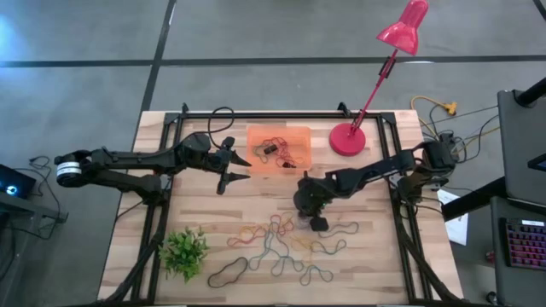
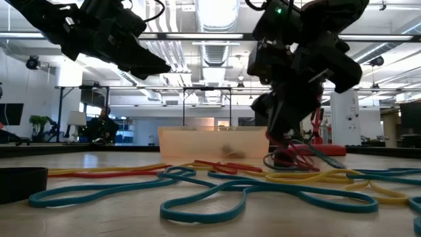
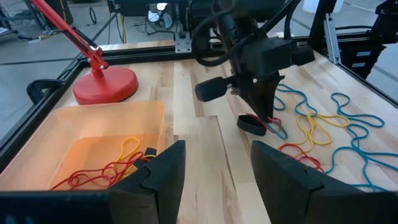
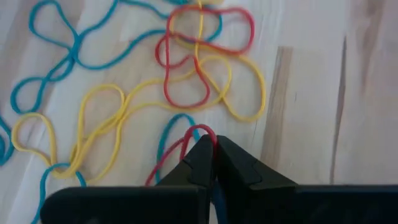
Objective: Pick and place rubber bands into bin
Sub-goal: Put the red rubber band into the orange bin
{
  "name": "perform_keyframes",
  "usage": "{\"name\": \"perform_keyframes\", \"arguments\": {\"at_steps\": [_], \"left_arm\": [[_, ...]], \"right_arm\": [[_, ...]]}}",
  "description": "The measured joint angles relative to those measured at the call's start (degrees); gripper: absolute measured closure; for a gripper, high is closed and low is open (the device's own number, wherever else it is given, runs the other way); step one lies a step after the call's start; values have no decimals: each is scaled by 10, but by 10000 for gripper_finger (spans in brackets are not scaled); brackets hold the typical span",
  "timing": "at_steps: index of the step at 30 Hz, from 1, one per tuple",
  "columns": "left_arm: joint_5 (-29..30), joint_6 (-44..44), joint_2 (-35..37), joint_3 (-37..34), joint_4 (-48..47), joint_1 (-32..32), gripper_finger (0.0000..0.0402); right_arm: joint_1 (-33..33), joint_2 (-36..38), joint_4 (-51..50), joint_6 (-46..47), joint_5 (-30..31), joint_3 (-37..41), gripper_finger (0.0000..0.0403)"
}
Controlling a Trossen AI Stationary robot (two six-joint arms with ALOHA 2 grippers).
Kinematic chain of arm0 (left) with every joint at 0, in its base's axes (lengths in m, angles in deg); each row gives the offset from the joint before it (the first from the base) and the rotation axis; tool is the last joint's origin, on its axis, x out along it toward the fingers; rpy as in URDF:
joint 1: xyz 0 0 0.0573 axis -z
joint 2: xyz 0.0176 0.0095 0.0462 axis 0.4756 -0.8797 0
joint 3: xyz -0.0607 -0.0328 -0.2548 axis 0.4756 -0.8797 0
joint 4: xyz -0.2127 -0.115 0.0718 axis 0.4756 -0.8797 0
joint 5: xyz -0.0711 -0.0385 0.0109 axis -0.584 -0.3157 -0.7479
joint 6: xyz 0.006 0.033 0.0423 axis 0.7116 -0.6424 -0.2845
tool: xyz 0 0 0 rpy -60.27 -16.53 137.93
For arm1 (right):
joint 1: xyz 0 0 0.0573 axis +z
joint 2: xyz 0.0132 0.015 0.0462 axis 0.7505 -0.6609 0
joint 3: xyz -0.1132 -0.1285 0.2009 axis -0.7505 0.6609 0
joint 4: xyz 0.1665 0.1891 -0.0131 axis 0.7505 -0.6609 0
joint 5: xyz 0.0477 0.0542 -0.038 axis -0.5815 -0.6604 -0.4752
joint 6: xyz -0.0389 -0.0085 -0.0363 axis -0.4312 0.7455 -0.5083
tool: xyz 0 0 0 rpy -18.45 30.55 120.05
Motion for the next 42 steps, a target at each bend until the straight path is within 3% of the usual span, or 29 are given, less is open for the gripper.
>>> {"name": "perform_keyframes", "arguments": {"at_steps": [19, 34, 42], "left_arm": [[0, -1, 0, 0, -5, 0, 234], [0, -1, 0, 0, -5, 0, 234], [0, -1, 0, 0, -5, 0, 234]], "right_arm": [[0, 150, -3, 3, -1, -29, 394], [0, 146, -5, 4, -16, -26, 394], [0, 146, -5, 12, -16, -26, 361]]}}
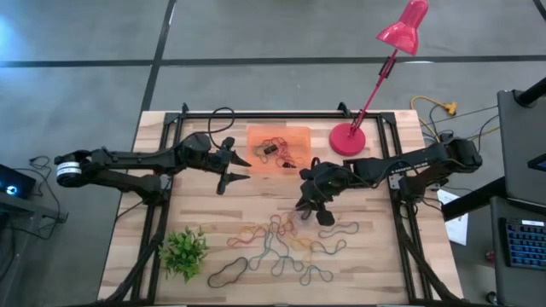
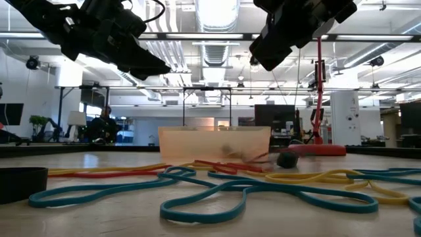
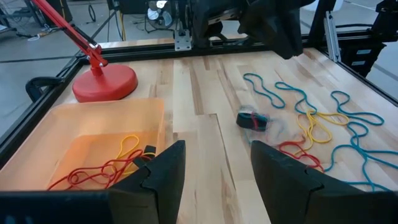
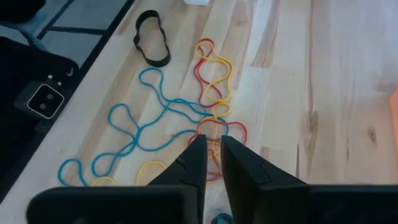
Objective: Pick and place rubber bands into bin
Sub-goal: Put the red rubber band into the orange bin
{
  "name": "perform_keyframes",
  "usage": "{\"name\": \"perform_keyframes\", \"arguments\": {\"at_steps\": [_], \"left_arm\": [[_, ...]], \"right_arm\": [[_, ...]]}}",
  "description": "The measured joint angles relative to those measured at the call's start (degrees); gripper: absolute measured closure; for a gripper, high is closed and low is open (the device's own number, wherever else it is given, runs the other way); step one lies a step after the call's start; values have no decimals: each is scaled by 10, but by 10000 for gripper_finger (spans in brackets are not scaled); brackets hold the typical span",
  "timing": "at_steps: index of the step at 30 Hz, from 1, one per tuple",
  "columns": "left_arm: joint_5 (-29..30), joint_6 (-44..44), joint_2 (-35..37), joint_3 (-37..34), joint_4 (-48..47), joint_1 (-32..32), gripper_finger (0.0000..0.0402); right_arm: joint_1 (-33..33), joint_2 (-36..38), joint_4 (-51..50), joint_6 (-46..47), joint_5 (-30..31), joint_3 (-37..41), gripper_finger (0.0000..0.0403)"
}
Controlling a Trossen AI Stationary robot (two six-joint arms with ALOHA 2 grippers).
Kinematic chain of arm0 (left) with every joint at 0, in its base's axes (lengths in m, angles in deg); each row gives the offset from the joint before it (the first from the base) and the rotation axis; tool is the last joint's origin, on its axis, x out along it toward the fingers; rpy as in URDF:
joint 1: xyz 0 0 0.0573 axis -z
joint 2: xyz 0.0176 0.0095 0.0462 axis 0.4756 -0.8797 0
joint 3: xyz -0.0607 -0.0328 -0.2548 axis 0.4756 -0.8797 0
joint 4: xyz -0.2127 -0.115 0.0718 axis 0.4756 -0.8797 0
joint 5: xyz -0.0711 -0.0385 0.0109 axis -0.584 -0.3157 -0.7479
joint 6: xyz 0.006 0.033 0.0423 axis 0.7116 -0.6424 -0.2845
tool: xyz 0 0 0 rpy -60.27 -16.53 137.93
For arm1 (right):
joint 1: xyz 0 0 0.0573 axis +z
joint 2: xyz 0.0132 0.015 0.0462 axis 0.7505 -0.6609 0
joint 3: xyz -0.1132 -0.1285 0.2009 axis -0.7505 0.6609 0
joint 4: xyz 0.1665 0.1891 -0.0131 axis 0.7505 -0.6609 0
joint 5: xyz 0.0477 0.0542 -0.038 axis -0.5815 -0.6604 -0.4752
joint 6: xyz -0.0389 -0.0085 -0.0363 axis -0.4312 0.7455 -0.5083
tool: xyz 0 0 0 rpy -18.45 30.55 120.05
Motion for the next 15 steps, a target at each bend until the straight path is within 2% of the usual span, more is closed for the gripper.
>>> {"name": "perform_keyframes", "arguments": {"at_steps": [9, 15], "left_arm": [[0, 0, 0, 0, 0, 0, 234], [0, 0, 0, 0, 1, 0, 234]], "right_arm": [[0, 0, -1, 17, 5, 6, 357], [0, -34, 8, 31, 35, 30, 332]]}}
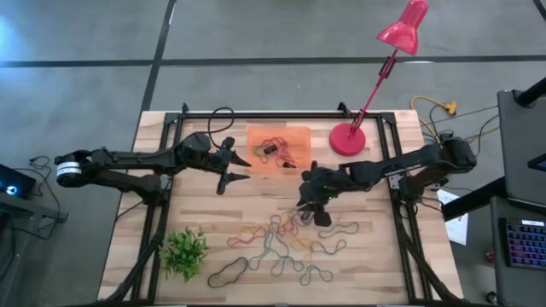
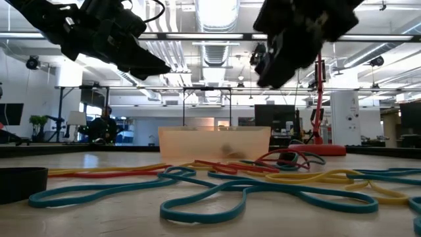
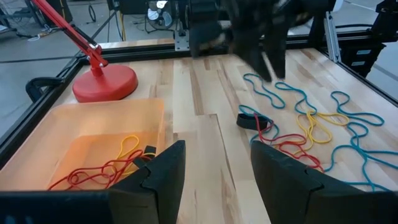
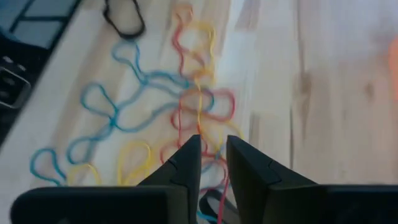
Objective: Pick and place rubber bands into bin
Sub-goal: Put the red rubber band into the orange bin
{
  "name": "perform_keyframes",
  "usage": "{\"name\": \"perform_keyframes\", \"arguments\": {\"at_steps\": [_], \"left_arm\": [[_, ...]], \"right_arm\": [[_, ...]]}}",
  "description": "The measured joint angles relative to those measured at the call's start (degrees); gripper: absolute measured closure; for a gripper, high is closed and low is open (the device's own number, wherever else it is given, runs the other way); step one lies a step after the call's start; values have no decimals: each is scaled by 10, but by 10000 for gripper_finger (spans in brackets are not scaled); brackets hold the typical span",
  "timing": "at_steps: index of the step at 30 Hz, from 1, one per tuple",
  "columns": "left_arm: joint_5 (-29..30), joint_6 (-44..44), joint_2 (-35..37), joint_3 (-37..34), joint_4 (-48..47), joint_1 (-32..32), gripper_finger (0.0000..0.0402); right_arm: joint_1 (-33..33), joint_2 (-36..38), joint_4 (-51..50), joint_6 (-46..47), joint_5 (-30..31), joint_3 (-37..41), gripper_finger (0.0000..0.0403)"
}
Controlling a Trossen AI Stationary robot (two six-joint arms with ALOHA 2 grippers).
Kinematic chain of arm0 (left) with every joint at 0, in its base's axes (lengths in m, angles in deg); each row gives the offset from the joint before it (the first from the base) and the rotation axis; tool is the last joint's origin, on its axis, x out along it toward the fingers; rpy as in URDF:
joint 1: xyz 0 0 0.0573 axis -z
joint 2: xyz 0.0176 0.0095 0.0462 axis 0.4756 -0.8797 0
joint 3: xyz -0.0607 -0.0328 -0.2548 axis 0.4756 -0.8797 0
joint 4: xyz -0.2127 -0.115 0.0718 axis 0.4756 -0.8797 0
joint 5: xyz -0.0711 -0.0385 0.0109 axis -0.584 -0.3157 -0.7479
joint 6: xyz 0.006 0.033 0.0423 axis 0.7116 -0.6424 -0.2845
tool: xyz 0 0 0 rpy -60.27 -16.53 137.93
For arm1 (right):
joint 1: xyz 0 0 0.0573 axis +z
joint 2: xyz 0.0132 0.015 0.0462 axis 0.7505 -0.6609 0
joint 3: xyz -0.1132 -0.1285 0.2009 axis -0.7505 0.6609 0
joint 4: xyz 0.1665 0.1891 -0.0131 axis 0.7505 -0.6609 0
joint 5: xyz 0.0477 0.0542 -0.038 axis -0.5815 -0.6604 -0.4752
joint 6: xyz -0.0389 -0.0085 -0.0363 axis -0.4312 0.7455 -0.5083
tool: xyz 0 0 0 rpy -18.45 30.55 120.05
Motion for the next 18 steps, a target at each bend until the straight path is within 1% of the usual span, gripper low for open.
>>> {"name": "perform_keyframes", "arguments": {"at_steps": [2, 8, 11, 15, 18], "left_arm": [[0, 0, -1, 0, 0, 0, 234], [0, 0, -1, 0, -1, 0, 234], [0, 0, -2, 0, 0, 0, 234], [0, 0, -3, 0, 0, 0, 234], [0, 0, -3, 0, 1, 0, 234]], "right_arm": [[1, -29, 7, 1, -1, 2, 321], [2, -108, 12, 6, -42, -5, 297], [1, -124, 14, 6, -44, -9, 292], [-4, -124, 4, 6, -43, -9, 293], [-7, -120, -9, 5, -10, -9, 299]]}}
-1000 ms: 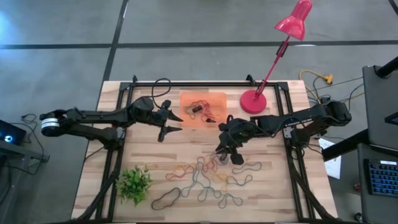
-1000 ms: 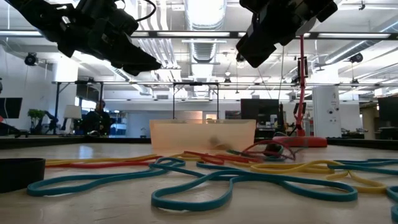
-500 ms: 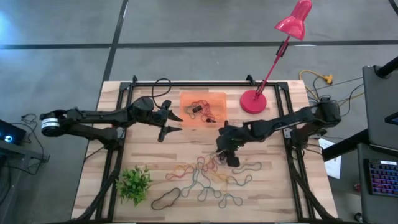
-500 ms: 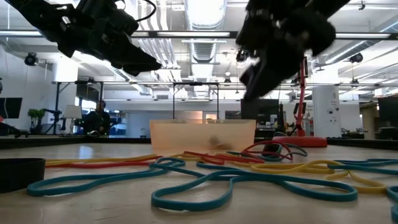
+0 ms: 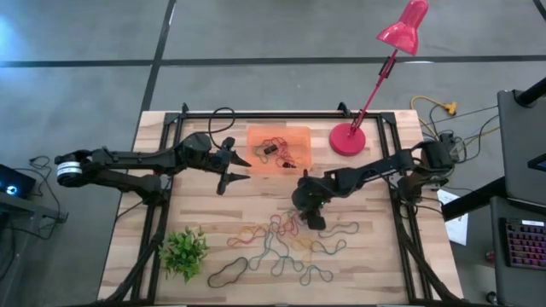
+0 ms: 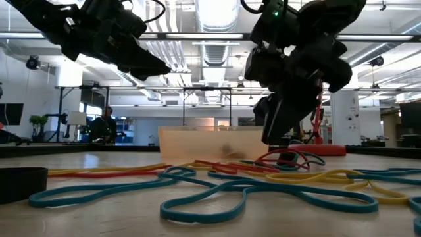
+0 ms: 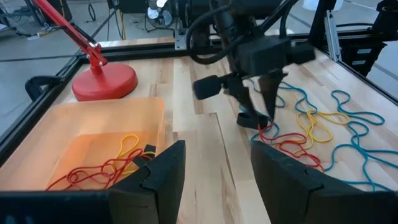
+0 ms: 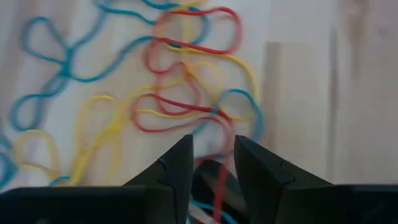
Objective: Pick and place rubber bands into bin
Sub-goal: Put the red rubber band into the orange bin
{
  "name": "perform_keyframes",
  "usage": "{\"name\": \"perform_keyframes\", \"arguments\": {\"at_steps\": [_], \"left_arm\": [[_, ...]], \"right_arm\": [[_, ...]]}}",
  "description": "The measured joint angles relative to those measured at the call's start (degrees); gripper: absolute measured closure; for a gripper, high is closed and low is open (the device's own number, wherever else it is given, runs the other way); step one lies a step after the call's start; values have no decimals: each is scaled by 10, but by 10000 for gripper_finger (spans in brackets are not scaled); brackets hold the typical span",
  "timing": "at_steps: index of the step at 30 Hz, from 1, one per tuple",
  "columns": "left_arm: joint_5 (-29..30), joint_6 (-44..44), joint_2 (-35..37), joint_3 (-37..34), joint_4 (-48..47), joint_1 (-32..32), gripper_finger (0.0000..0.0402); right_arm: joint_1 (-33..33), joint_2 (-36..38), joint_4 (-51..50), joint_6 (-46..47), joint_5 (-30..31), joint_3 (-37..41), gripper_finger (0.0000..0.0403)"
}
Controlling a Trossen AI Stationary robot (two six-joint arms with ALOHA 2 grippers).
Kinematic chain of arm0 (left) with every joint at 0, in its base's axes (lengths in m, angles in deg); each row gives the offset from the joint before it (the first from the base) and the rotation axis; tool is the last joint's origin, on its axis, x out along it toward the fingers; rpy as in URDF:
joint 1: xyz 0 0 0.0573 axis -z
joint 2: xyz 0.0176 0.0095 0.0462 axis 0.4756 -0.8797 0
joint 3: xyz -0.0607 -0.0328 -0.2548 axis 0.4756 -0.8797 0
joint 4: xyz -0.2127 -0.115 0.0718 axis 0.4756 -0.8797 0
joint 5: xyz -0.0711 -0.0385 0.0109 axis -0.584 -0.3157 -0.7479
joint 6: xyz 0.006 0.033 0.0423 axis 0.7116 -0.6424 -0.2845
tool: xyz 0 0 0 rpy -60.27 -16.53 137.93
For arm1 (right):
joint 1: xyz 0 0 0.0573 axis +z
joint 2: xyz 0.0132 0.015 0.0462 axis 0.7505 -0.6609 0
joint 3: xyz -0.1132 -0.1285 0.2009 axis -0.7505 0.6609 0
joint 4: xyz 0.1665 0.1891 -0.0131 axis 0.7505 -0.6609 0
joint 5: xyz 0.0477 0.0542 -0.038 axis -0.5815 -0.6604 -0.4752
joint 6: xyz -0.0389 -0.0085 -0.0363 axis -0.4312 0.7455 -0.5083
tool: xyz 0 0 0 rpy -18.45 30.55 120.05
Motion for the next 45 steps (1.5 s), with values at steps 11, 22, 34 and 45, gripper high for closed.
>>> {"name": "perform_keyframes", "arguments": {"at_steps": [11, 22, 34, 45], "left_arm": [[0, 0, 0, 0, -1, 0, 234], [0, 0, 0, 0, -1, 0, 234], [0, 0, 0, 0, -1, 0, 234], [0, 0, 0, 0, -1, 0, 234]], "right_arm": [[0, -5, 1, -5, 15, 7, 314], [1, -5, 11, 6, 26, 16, 328], [1, -5, 22, 10, 26, 18, 332], [1, -5, 25, 14, 26, 24, 319]]}}
